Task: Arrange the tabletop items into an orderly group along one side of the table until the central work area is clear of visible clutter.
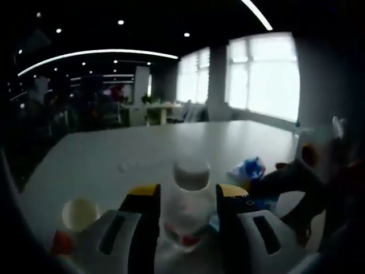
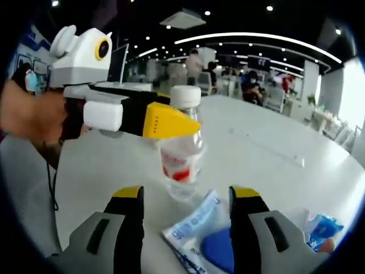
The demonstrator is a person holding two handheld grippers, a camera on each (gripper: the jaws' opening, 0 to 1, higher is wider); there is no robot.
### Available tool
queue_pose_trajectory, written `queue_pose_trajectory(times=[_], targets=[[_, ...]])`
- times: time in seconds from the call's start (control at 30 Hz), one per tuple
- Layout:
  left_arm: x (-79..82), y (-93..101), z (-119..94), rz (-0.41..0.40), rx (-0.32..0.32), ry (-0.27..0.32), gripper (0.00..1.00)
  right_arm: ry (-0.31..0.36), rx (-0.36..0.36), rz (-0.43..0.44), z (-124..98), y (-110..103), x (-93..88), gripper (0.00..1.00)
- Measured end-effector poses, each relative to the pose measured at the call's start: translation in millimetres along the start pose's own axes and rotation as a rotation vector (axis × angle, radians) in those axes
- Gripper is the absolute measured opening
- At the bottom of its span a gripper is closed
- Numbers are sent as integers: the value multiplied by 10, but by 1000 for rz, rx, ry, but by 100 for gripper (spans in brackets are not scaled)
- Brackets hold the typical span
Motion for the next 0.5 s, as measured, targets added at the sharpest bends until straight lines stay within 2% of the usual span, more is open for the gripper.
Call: queue_pose_trajectory(times=[0.5], targets=[[56, 17, 81, 23, -28, -6, 26, 17, 1, 1, 4, -8, 49, 61]])
Point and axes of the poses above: the point that each gripper's makers call its tool centre point, and the gripper's own axes: z roughly forward along the fingers, y roughly to its right, x roughly out of its top, the point moved 1 cm from there along -z, roughly backward along the fingers, and after that the axes turned 7 degrees about -x, right-handed, at the moved point
